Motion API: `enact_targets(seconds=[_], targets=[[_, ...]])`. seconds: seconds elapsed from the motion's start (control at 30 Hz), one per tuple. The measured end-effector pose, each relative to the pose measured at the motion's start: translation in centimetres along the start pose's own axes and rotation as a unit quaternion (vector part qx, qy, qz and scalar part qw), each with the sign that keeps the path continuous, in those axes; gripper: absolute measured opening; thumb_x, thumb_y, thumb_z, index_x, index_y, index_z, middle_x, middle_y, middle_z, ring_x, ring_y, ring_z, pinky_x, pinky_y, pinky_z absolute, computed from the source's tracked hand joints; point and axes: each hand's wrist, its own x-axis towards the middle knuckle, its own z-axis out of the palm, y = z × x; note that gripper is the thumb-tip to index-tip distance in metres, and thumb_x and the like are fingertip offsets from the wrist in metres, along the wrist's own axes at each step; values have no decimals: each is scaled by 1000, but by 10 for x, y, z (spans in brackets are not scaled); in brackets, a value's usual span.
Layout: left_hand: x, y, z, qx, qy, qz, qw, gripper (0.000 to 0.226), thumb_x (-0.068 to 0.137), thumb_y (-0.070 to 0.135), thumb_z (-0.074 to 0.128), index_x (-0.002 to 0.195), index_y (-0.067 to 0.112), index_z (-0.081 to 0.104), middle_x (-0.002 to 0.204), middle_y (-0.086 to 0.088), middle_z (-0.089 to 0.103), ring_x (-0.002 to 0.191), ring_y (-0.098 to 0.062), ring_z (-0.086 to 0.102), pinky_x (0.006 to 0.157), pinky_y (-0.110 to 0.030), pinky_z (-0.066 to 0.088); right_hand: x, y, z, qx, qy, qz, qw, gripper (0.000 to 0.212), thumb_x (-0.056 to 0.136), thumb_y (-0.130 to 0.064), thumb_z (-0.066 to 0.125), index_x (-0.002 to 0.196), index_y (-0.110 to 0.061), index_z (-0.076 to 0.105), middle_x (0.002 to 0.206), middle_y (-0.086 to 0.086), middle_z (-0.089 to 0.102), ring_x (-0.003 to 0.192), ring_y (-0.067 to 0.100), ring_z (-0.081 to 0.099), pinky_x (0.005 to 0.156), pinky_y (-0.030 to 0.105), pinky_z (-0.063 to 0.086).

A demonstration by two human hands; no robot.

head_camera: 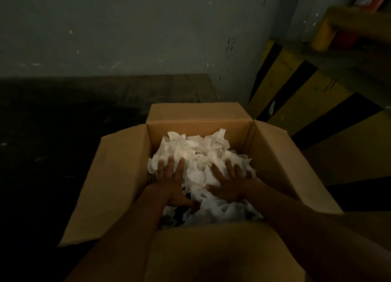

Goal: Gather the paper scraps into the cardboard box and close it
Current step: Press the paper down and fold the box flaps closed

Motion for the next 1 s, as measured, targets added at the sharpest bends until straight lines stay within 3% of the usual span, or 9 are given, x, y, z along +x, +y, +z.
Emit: enact_targets(seconds=[0.3, 0.4, 0.47, 0.6, 0.7, 0.8, 0.87, 0.93, 1.0], targets=[[-21, 9, -89, 23, -43, -4, 999, 149, 40, 86, 65, 132, 39, -41, 147, -2, -42, 138, -33, -31, 113, -61, -1, -30, 6, -55, 104, 56, -28, 993, 82, 73, -88, 22, 133, -60, -26, 157, 3, -27, 145, 35, -17, 115, 59, -1], [-31, 12, -126, 22, -38, -3, 999, 146, 40, 86, 65, 136, 39, -36, 152, -3, -32, 141, -31, -25, 114, -58, 0, -39, 13, -84, 125, 78, -8, 989, 82, 80, -80, 29, 141, -53, -19, 158, 4, -22, 146, 35, -12, 115, 54, 3], [-29, 16, -139, 17, 15, 6, 1000, 137, 50, 85, 60, 139, 35, -33, 153, -3, -31, 142, -30, -22, 115, -56, -1, -40, 14, -101, 104, 136, -21, 985, 81, 84, -77, 28, 146, -46, -14, 159, 3, -19, 146, 32, -12, 115, 54, 2], [-3, 17, -118, 10, 145, -16, 989, 111, 68, 88, 35, 143, 34, -26, 152, -4, -34, 140, -32, -27, 111, -56, -12, -22, 3, -96, 50, 211, -70, 974, 74, 87, -74, 16, 148, -42, -12, 159, 0, -19, 147, 28, -13, 115, 58, -4], [18, 12, -73, -44, 133, -39, 989, 104, 65, 91, 19, 143, 36, -24, 153, -5, -32, 141, -31, -26, 113, -53, -12, 0, -9, -76, 56, 194, -73, 977, 74, 86, -75, 15, 146, -44, -16, 159, 1, -21, 146, 28, -17, 114, 59, -4], [29, 11, -28, -31, 152, -38, 987, 91, 78, 82, 21, 143, 38, -23, 154, -6, -30, 141, -31, -25, 114, -52, -9, 21, -15, -57, 45, 190, -75, 978, 72, 87, -75, 14, 147, -45, -13, 159, 1, -18, 146, 31, -13, 114, 60, 0], [35, 11, -9, -29, 176, -59, 982, 86, 81, 79, 20, 143, 38, -23, 155, -7, -27, 141, -33, -24, 114, -53, -9, 31, -14, -40, -13, 223, -66, 973, 71, 89, -74, 16, 150, -40, 7, 161, 9, 7, 145, 36, 14, 109, 65, 22], [40, 10, 0, -35, 186, -79, 979, 84, 80, 80, 17, 142, 41, -24, 155, -7, -26, 141, -35, -24, 114, -55, -8, 45, -10, -24, -56, 198, -7, 979, 67, 89, -73, 23, 141, -35, 41, 144, 9, 48, 124, 35, 53, 83, 63, 50], [43, 10, 2, -43, 178, -85, 979, 84, 79, 81, 17, 142, 43, -24, 155, -6, -27, 140, -35, -26, 113, -56, -9, 66, -4, -7, -53, 203, 18, 978, 64, 89, -73, 24, 133, -35, 51, 132, 5, 59, 111, 31, 63, 70, 59, 55]])
